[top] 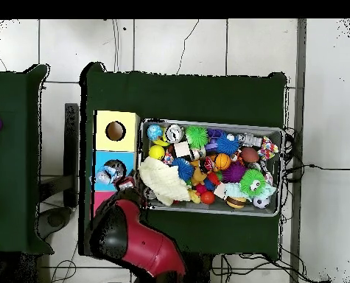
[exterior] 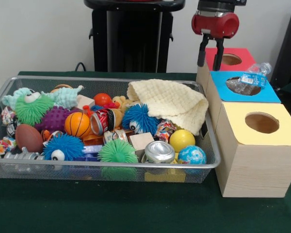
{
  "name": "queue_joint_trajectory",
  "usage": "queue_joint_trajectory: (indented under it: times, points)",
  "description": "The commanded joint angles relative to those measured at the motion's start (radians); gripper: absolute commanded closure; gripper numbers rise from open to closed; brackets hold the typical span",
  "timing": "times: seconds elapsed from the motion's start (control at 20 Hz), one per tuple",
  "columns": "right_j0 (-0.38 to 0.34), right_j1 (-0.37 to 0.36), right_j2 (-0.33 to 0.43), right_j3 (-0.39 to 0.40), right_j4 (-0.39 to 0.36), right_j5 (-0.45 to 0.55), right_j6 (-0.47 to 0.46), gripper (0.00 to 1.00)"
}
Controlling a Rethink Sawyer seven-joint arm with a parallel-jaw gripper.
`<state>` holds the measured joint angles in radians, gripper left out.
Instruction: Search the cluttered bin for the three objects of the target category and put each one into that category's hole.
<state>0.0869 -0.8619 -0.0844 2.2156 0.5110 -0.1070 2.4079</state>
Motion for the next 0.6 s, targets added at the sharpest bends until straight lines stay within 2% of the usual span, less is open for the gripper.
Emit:
queue_joint_trajectory:
  times: [0.05, 0.25, 0.6]
  points:
    - [-0.017, -0.069, 0.015, -0.002, -0.051, 0.125, 0.072, 0.0]
    - [0.012, -0.03, 0.02, -0.01, -0.045, 0.089, 0.103, 0.0]
    - [0.017, 0.014, 0.042, -0.017, -0.043, 0.033, 0.127, 0.0]
